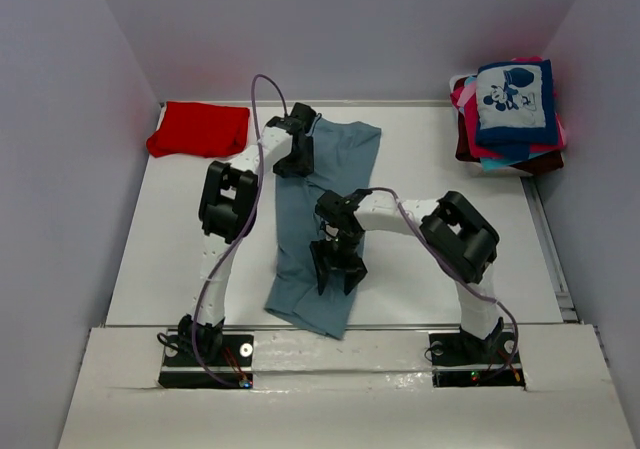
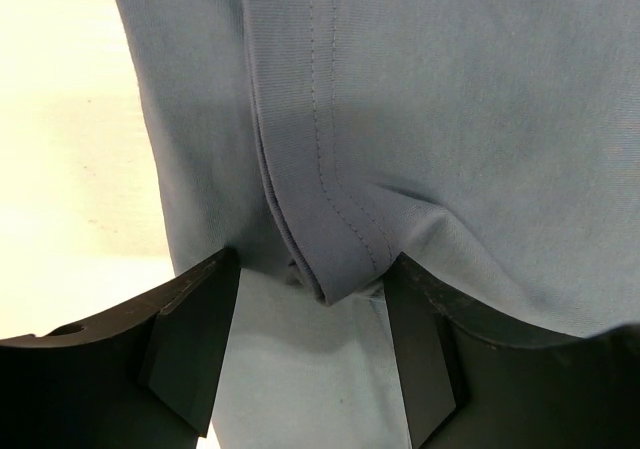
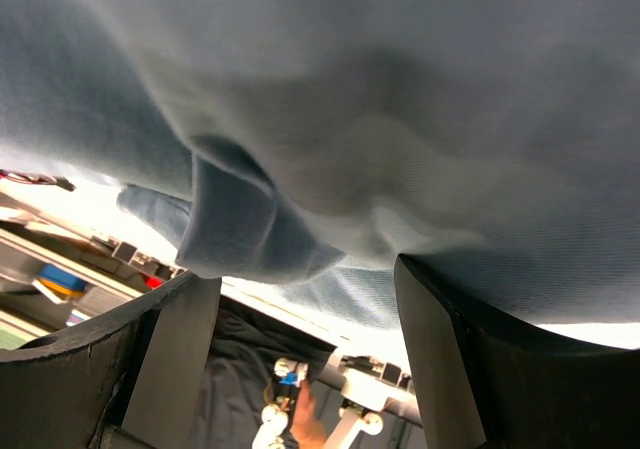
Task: Fold and stack the t-shirts
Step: Rotate the tshirt 90 degrees
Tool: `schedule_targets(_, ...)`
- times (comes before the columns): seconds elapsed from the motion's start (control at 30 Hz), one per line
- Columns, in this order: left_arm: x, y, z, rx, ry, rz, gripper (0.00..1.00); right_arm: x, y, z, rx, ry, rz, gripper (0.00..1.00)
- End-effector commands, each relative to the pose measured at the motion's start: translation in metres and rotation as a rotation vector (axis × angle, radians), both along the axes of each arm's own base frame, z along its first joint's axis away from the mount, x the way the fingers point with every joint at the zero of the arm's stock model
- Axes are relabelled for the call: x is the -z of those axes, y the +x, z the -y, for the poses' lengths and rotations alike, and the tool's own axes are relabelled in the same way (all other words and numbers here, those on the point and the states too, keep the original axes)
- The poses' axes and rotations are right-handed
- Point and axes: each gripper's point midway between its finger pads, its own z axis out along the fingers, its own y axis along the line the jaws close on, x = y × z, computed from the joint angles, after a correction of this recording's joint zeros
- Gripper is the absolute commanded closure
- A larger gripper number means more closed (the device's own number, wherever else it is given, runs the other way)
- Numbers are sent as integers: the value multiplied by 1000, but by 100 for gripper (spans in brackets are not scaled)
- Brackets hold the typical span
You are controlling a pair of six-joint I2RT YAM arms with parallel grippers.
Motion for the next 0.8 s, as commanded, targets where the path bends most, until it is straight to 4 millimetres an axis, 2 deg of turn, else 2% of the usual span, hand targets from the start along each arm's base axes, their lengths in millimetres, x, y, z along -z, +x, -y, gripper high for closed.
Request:
schedule_targets(0.0,56,-51,-72,-54,240,-242,29,11,10,25,20,-68,26,23)
schedule_targets(0.23,59,-48,-73,-56,230,-250,29,10,30,29,54,-64,31,23)
schedule_targets(0.47,58,-37,-65,-54,207,-246,29,0,84,32,112,-44,70,23)
schedule_targets(0.5,59,-36,-65,-54,206,-244,29,3,86,35,120,-53,66,23)
schedule_targets(0.63,61,-28,-57,-45,183,-248,29,-9,118,29,129,-35,106,23)
schedule_targets(0.67,56,-22,-53,-43,166,-235,29,-10,129,29,132,-38,122,23)
schedule_targets(0.73,57,-17,-54,-47,153,-234,29,-5,131,29,128,-51,113,23)
schedule_targets(0.77,62,-16,-53,-46,149,-243,28,-8,140,27,138,-41,124,23)
